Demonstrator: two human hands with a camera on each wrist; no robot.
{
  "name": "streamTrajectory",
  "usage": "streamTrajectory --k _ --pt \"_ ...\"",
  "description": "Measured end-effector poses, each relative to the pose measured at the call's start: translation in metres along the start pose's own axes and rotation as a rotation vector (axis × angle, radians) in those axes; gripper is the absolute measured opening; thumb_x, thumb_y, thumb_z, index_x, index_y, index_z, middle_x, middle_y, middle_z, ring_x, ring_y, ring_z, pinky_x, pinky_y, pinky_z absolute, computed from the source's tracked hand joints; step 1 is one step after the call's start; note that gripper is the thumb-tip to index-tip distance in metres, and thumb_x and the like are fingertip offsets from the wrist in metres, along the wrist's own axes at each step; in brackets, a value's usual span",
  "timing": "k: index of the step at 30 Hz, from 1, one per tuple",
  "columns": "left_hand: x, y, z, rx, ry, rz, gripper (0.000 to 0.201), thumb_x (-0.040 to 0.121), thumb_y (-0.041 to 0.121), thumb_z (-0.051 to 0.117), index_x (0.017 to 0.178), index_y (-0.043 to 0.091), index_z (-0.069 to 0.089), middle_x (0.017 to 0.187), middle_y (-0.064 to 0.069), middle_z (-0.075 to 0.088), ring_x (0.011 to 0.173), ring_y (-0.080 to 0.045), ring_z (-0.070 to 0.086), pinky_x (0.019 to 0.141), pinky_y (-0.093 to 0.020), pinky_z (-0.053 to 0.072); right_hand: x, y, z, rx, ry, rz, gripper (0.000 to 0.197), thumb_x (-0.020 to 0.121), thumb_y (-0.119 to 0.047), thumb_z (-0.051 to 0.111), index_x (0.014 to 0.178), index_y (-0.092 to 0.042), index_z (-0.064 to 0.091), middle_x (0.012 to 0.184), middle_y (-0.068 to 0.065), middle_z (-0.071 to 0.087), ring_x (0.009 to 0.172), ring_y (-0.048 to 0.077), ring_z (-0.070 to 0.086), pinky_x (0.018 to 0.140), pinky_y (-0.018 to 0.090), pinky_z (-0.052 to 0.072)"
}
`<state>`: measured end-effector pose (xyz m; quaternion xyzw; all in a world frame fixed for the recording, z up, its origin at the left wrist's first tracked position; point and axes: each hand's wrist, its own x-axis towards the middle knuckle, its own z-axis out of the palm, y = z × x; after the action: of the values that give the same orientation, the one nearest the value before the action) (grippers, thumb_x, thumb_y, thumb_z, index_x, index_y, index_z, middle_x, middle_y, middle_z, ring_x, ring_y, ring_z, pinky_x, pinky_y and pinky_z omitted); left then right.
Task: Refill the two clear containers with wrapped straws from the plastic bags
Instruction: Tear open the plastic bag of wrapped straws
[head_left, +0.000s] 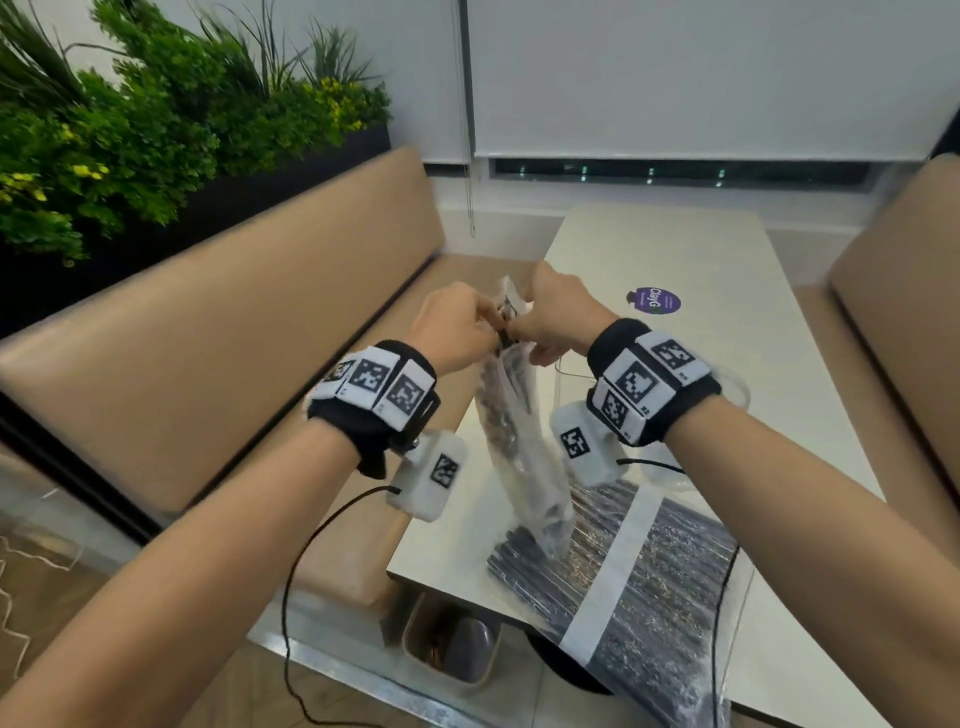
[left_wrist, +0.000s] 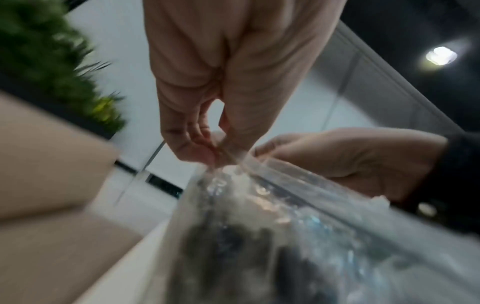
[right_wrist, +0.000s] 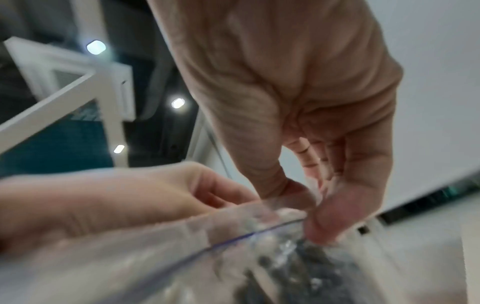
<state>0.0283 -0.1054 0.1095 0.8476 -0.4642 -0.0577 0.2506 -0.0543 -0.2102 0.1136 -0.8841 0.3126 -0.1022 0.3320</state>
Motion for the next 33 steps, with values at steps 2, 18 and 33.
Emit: streamTrajectory --k 2,18,33 --pt "0.002 -0.017 -0.007 0.177 -0.009 0.066 0.046 0.083 -0.008 0.051 0.113 0.020 0.071 0.094 -0.003 0.056 0.102 -0.031 0.056 0.082 -0.032 0.042 -0.005 0.011 -0.010 -0.270 0.092 -0.039 0.027 0.085 -0.008 0.057 0.111 -0.003 0.053 0.107 0.017 0.062 0.083 0.036 0.066 0.070 0.042 0.057" --pt "-0.012 -0.074 -0.021 0.439 -0.167 -0.040 0.062 0.086 0.003 0.059 0.132 0.044 0.050 0.118 -0.015 0.053 0.103 -0.040 0.060 0.080 -0.043 0.050 -0.018 0.058 -0.019 -0.014 -0.088 0.102 0.020 0.083 -0.003 0.054 0.064 -0.005 0.058 0.057 0.007 0.045 0.045 0.018 0.040 0.043 0.021 0.039" --pt "-0.020 -0.064 0.011 -0.982 -0.413 -0.248 0.077 0.079 -0.029 0.052 0.122 0.035 0.047 0.099 -0.009 0.067 0.061 -0.008 0.066 0.058 -0.017 0.054 -0.031 0.071 0.006 0.729 -0.184 0.195 0.028 0.090 0.016 0.040 0.090 -0.002 0.061 0.051 0.002 0.060 0.044 0.012 0.053 0.050 0.026 0.048"
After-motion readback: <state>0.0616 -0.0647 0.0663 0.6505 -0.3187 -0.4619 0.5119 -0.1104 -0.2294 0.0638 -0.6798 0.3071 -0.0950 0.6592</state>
